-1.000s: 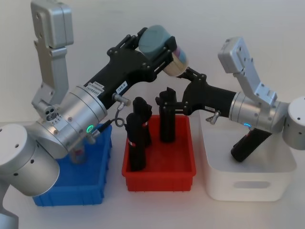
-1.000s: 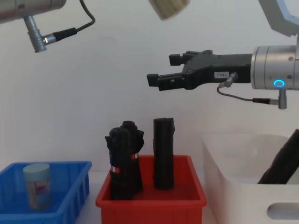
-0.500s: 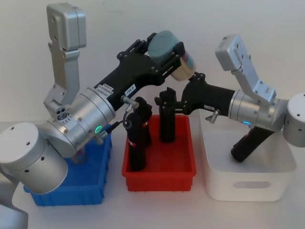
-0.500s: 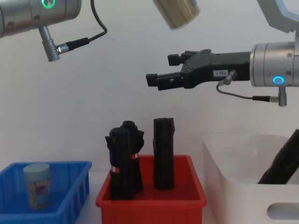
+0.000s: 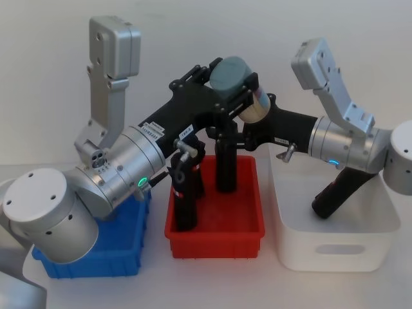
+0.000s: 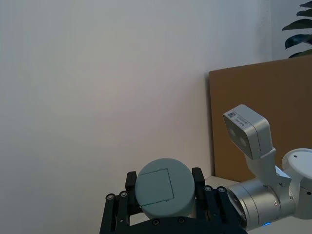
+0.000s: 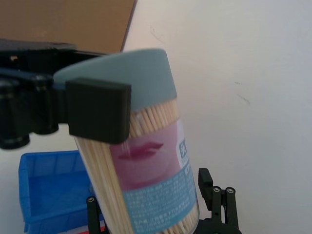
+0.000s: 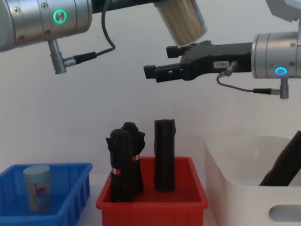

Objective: Pick the cotton swabs from the blue box and place them into the white box.

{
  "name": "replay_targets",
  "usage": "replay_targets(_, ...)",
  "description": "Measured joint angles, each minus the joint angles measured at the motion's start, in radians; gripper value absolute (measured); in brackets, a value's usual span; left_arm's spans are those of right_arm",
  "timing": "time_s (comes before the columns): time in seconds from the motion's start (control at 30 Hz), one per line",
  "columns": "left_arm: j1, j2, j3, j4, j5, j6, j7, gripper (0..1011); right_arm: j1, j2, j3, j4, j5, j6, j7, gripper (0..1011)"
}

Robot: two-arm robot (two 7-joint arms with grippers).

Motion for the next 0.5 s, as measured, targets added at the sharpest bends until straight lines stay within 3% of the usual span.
replay_targets(0.27,-0.002,-0.005,0.018,0.008,0.067,0.007,-0.002,689,-0.005,0.007,-0.004,-0.029,0.003,0.016,0.001,1002)
replay_targets(0.5,-0.002,-0.005,0.024,0.012,0.096,0.008,0.001,689,-0.014,0.017,-0.006,-0.050,-0.005,0.042,0.002,1002)
